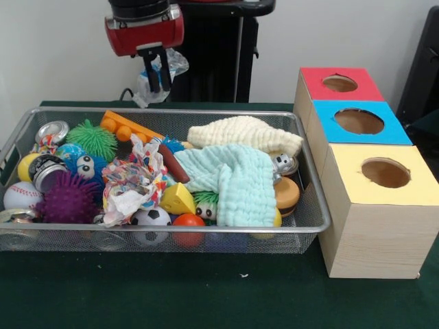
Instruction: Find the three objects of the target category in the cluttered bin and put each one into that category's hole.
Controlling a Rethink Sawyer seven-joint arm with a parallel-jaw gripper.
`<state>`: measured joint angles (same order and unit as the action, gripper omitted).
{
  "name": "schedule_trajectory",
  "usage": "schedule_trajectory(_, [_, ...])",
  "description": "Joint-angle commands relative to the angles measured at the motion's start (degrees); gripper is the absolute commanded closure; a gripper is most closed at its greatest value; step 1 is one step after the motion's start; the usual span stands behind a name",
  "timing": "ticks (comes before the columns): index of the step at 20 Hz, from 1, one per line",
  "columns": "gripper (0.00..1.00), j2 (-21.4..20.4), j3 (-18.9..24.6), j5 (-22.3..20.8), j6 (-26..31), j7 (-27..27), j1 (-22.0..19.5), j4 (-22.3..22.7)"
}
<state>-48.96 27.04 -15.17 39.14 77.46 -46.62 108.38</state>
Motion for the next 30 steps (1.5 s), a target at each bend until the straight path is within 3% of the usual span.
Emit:
schedule_trajectory(1, [1.00, -0.91, 6.71, 5.80, 7.38, -1.81, -1.57, 2.41])
schedule_trajectory(5, [1.00, -1.42, 8.37, 9.12, 7.86, -0.35, -1.71, 3.18])
schedule_trajectory(14, [1.00, -1.26, 9.24, 13.43, -1.35, 6.39, 0.71, 8.16])
schedule_trajectory(30, [1.00, 0.08, 3.06, 17.59, -14.40, 17.21, 14.65, 11.11])
